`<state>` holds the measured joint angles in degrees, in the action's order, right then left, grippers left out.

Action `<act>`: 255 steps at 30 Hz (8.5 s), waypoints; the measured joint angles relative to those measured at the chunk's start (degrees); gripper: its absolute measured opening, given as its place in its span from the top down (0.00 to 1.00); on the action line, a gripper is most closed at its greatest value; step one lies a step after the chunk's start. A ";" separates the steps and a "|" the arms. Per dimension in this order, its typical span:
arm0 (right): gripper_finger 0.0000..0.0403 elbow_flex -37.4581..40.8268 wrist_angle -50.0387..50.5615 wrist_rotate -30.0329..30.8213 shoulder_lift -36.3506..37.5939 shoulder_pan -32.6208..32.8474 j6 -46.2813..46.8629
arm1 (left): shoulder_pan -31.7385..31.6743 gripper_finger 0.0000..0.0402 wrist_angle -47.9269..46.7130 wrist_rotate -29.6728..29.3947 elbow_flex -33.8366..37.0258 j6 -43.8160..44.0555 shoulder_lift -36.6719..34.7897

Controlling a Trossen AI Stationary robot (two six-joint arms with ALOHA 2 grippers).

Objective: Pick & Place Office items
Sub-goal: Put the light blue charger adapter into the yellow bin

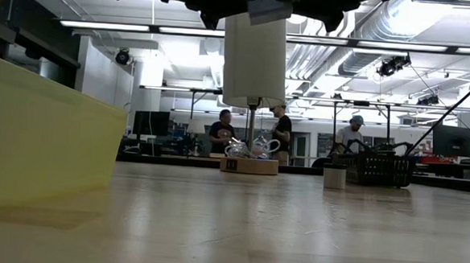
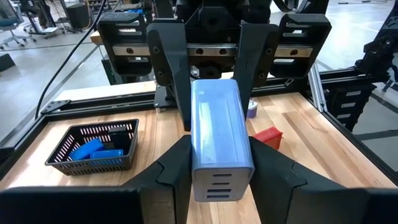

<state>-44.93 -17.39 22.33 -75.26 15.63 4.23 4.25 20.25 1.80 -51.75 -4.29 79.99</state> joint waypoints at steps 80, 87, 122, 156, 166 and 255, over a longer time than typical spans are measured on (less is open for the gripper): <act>0.52 -0.02 14.27 -0.11 0.37 1.41 6.71 | 1.08 0.70 -2.77 -0.17 0.02 0.04 0.00; 0.52 -0.02 14.25 -1.70 0.37 1.64 6.73 | 2.30 0.70 -5.76 -0.14 0.02 2.73 0.00; 0.52 -0.02 14.88 -6.08 0.37 1.63 8.21 | 19.62 0.70 -37.35 -0.11 0.02 16.36 -4.76; 0.52 -0.02 15.10 -6.01 0.37 1.63 8.29 | 34.16 0.70 -43.67 -7.96 0.02 26.44 -3.43; 0.52 -0.02 15.74 -6.03 0.35 1.63 9.51 | 35.36 0.70 -41.34 -9.62 0.02 26.43 0.83; 0.52 -0.02 15.98 -6.03 0.35 1.63 9.53 | 47.78 0.68 -22.71 -28.33 12.55 43.80 5.66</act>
<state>-44.95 -1.40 16.29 -74.91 17.26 13.76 52.03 -2.46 -26.52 -39.20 39.51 85.65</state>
